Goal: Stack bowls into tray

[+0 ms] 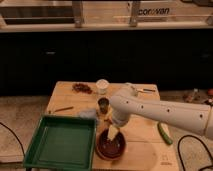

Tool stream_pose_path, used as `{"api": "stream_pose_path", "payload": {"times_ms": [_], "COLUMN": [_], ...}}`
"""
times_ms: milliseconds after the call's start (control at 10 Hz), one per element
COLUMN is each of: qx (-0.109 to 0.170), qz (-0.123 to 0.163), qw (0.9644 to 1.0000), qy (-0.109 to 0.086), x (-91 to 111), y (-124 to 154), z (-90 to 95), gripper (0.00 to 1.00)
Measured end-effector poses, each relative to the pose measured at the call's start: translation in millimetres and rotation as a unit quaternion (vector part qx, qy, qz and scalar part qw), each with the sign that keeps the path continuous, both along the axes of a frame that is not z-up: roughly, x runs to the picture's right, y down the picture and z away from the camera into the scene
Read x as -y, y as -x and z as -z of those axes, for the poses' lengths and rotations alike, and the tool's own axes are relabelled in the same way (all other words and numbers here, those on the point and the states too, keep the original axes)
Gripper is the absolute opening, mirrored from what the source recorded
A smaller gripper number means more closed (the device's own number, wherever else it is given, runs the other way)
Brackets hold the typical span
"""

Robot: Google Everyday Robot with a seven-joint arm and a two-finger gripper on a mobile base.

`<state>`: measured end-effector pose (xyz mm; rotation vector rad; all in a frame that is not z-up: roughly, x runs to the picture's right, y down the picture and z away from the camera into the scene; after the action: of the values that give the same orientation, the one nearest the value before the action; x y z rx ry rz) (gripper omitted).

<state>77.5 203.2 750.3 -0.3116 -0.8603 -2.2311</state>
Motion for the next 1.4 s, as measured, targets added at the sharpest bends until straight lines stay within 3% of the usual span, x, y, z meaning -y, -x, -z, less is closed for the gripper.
{"api": "stream_pose_path", "payload": {"times_ms": [300, 1400], "qx": [-0.020, -0.012], "qz": [-0.034, -0.051], "qw": [0.9992, 0.9982], "qy": [0.002, 0.030], "x": [-9.4, -48.3], "y": [-7.6, -3.7], "z": [-6.8, -32.9], "gripper": [0.80, 0.80]}}
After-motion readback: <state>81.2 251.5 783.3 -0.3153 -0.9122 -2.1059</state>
